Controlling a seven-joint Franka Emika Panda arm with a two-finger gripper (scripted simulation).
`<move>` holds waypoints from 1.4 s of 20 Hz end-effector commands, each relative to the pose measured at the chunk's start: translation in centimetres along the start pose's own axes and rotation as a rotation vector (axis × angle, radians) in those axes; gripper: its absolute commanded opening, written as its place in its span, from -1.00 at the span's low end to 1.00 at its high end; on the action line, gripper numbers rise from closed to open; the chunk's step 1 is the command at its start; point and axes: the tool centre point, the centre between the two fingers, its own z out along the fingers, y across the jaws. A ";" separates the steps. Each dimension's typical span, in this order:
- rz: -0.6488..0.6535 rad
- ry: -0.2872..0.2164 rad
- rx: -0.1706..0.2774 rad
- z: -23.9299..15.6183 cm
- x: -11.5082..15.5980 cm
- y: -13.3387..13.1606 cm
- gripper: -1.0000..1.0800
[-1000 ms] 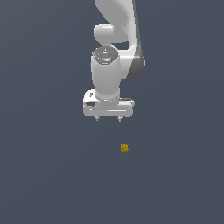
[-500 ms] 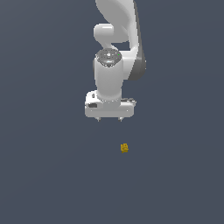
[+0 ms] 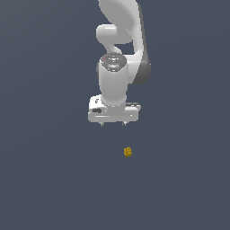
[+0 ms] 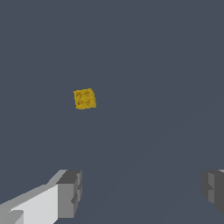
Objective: Pick up the object and move it to a goal position.
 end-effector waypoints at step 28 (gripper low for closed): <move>-0.162 -0.016 0.013 10.0 7.1 -7.1 0.92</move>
